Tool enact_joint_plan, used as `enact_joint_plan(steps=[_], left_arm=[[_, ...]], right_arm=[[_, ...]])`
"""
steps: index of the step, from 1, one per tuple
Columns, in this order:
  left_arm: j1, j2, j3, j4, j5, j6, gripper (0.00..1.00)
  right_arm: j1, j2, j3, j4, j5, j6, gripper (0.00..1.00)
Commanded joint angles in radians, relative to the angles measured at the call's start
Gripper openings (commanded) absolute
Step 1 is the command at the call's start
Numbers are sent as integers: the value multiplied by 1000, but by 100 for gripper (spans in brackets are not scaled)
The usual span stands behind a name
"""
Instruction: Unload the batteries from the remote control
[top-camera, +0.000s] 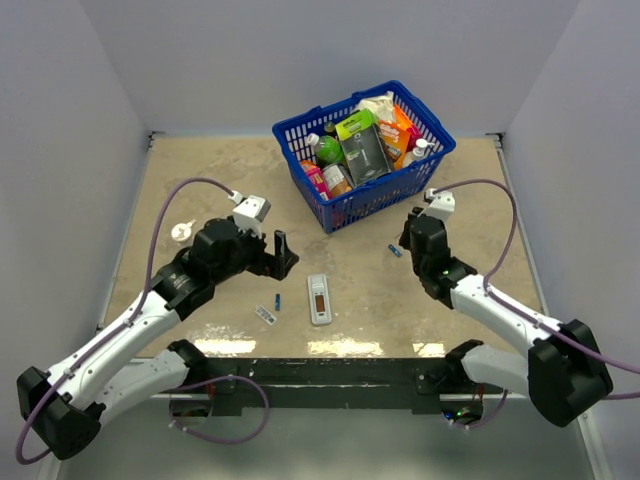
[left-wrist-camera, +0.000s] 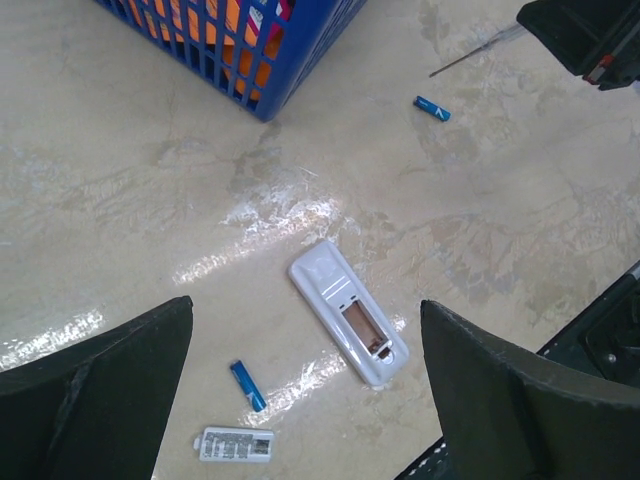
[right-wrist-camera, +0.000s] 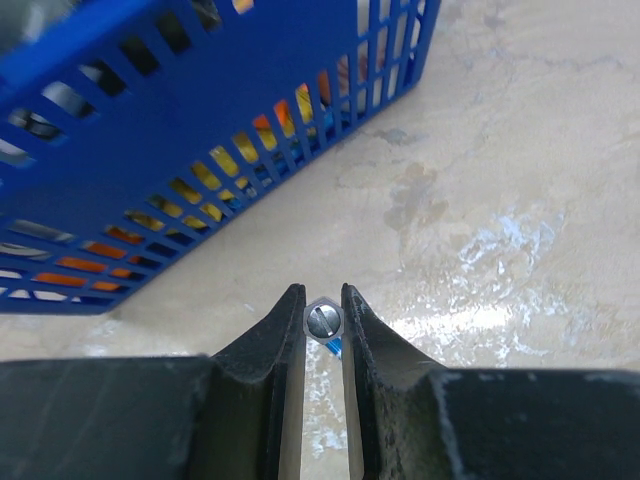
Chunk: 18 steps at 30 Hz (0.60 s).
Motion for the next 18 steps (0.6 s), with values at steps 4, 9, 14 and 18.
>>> enact_joint_plan(steps=[4,9,14,18], left_arm=[[1,-97,-47,59,-70,84,100],[0,-185,-72,71,-73,101,100],[-2,-216,-80,76,-84,111,100],[0,-209,-77,73,-93,113,100]], right_arm=[[-5,-144,137,-156,-183,-111,0],[-2,-165,305,-536,-317,-31,6],[-2,-257,303,-647,-661,-53,0],[-2,-213,300,-739,-789,-25,0]])
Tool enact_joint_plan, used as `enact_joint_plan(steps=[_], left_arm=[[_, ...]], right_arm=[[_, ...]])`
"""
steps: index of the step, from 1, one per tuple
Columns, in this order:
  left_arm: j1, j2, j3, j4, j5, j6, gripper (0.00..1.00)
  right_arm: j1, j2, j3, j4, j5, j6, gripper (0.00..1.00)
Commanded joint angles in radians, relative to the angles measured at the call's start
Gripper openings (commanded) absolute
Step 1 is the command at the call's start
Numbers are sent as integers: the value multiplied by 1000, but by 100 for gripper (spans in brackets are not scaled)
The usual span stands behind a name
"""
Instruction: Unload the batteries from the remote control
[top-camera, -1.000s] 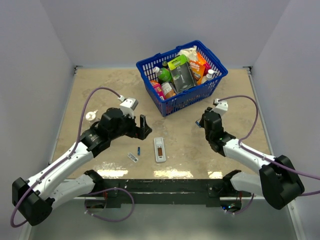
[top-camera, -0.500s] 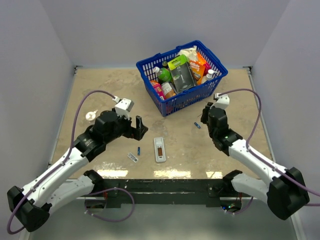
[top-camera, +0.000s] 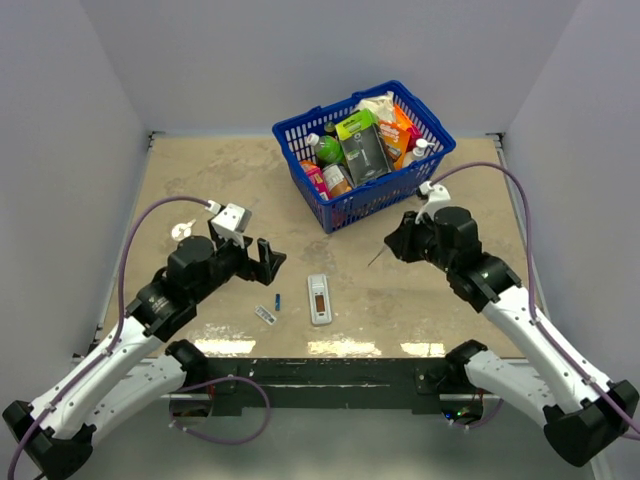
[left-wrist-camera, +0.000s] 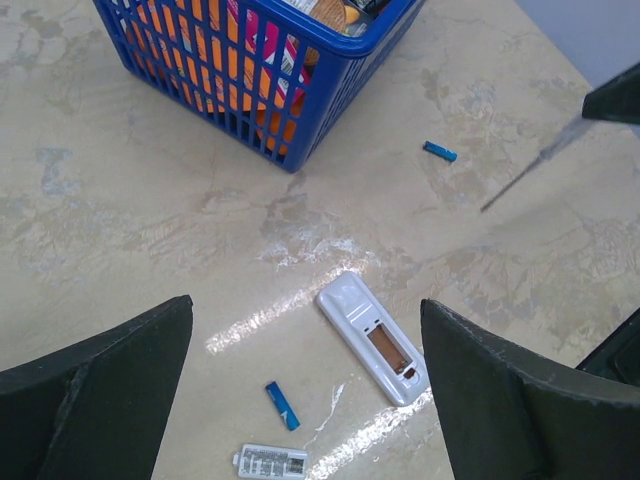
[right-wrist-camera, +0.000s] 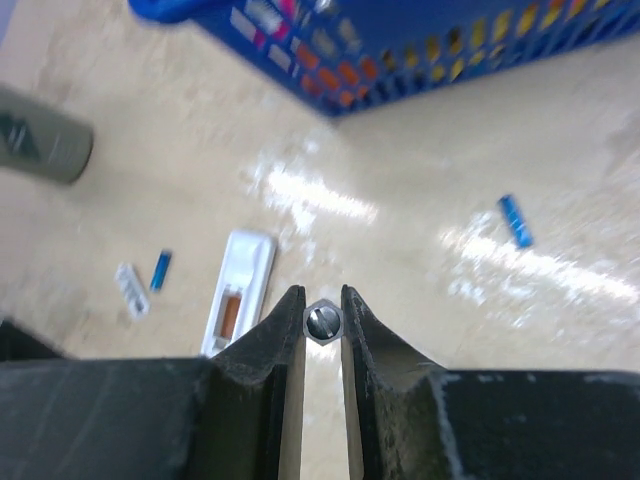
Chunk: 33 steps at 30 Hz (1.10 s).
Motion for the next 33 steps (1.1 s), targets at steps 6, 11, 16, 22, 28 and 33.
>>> enact_joint_plan(steps=[6,11,16,22,28,33], left_arm=[[-2,3,-4,36,-29,22,100],[0,-3,-6,35,-33,22,100],[0,-10,-6,33,-39,24,100],[-2,-8,-10,35,-50,21,100],[0,-13,-9,29,-56,18,100],[0,-16,-15,36,-50,15,100]], right_arm=[[-3,146,-39,-106,-373,40,0],[-1,268,-41,-68,-422,81,0],[-1,430,-55,-19,-450,100,7],[-3,480,-98,102,-345,175,14],[-1,514,-96,118,-301,199,17],[-3,488,-82,92,-258,212,33]])
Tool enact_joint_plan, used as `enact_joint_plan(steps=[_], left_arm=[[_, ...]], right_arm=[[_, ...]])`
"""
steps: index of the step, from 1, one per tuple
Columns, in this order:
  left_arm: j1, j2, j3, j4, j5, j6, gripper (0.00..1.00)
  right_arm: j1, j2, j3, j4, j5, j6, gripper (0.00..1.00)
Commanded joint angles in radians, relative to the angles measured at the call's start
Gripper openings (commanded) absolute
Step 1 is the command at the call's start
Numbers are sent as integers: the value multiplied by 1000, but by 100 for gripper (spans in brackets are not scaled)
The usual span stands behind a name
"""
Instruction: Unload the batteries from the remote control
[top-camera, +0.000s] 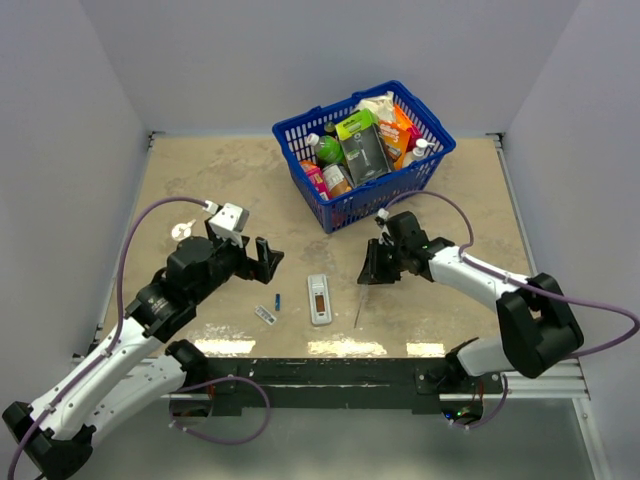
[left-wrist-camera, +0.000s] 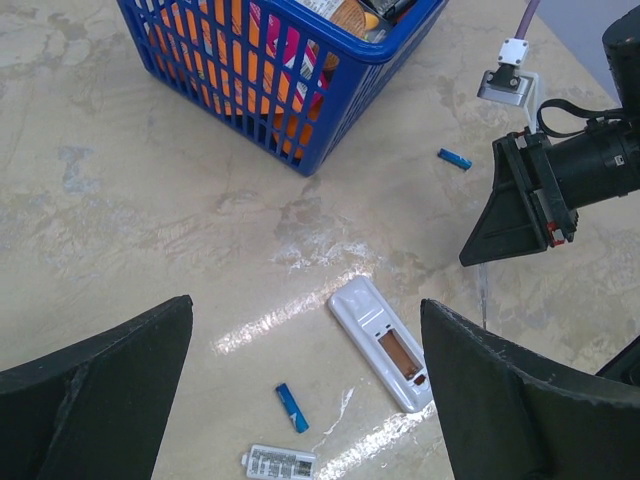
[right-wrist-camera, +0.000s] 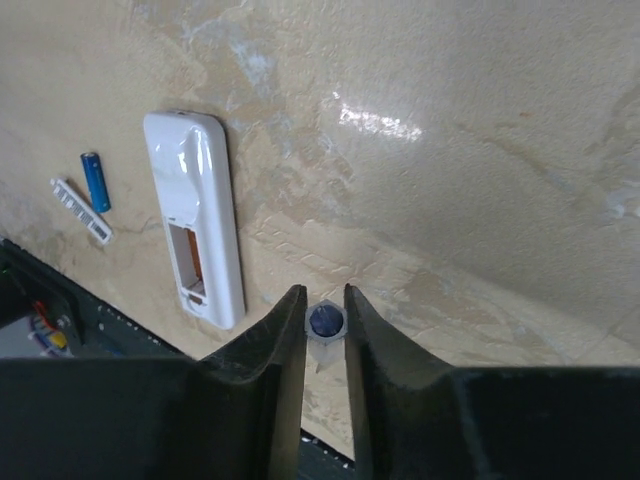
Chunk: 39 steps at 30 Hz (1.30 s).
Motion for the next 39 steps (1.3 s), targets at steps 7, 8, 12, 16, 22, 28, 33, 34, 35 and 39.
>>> enact_joint_plan(steps=[7,8,12,16,22,28,33,34,35,39], left_arm=[[-2,-18,-10,35,-14,13,100],[0,-19,-11,36,-14,13,100],[0,-42,-22,54,-8,6,100],[0,-59,-25,76,17,12,100],[0,-114,-33,94,-12,22,100],[0,-189,-59,136,8,27,100],[0,-232,-74,166,0,36,100],[0,-236,-79,168,-1,36,100],[-2,-236,-79,170,0,36,100],[0,-223,-76,170,-4,38,100]], right_arm=[[-3,-93,3,-9,84,37,52],[-3,-103,3,-14,87,40,53],[-3,-202,16,-54,101,24,64],[-3,-354,22,-62,76,-5,99],[-1,-645,14,-22,126,-74,98],[-1,-810,-52,46,191,-25,99],[-1,-850,-61,47,166,-46,98],[-3,-850,-63,41,195,-46,98],[-1,-854,-61,27,205,-55,98],[-1,-885,-66,15,243,-92,98]])
